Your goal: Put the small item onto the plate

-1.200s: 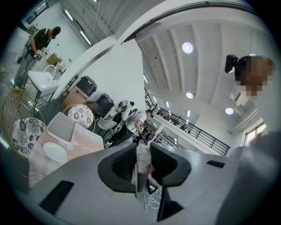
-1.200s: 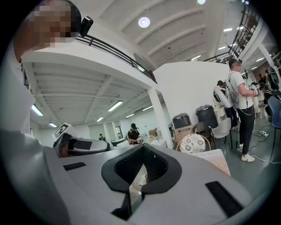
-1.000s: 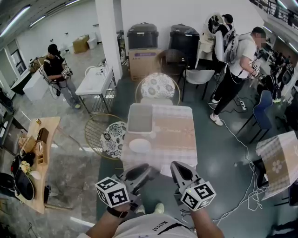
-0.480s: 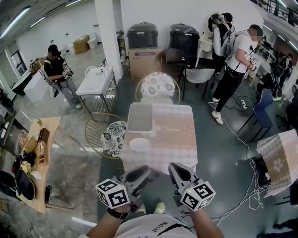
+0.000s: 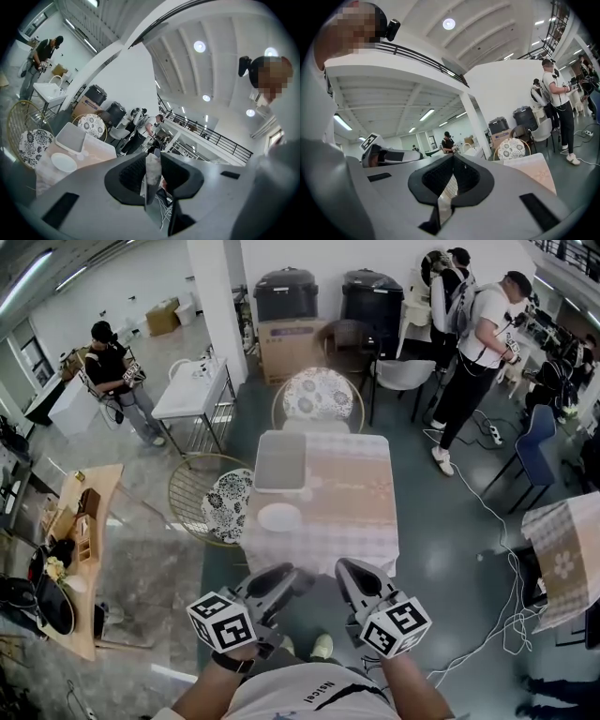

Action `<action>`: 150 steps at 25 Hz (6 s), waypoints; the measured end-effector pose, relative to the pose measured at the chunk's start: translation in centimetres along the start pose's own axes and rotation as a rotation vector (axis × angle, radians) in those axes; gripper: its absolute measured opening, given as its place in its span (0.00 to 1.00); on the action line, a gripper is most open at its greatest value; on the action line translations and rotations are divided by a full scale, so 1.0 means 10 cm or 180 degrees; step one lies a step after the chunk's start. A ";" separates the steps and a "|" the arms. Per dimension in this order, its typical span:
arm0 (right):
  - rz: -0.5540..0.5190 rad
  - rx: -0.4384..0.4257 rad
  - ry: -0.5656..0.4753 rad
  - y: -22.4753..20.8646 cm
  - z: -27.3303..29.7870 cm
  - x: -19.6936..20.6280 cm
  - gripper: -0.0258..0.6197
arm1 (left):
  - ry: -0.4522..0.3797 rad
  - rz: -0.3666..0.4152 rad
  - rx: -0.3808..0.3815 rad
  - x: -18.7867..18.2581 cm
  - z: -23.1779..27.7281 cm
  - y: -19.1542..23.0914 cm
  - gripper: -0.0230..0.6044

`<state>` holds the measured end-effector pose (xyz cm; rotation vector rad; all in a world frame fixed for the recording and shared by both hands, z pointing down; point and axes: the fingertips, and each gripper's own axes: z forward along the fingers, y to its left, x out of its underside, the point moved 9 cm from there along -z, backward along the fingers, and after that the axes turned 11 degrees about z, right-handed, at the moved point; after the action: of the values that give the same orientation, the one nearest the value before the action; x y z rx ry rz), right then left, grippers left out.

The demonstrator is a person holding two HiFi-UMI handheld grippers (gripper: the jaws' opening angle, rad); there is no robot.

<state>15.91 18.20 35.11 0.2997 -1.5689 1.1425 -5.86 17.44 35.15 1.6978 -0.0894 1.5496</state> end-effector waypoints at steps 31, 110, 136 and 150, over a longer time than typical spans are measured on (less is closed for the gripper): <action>0.0133 0.0404 0.0171 -0.50 1.77 0.11 0.06 | 0.0370 -0.0179 0.0136 -0.31 0.63 2.00 0.20; 0.0143 0.0606 0.0505 -1.34 2.78 0.34 0.06 | 0.1079 0.0692 0.0378 -0.26 1.57 2.84 0.06; -0.0425 0.0391 0.0033 -0.59 2.71 -0.66 0.06 | 0.0417 0.1133 0.0214 -1.37 1.28 2.08 0.04; -0.0440 0.0375 0.0075 -0.59 2.74 -0.62 0.06 | 0.0417 0.1108 0.0140 -1.35 1.25 2.13 0.04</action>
<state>5.35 -8.55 35.01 0.4642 -1.4400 1.1281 -10.87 -10.30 35.48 1.6729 -0.2984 1.9269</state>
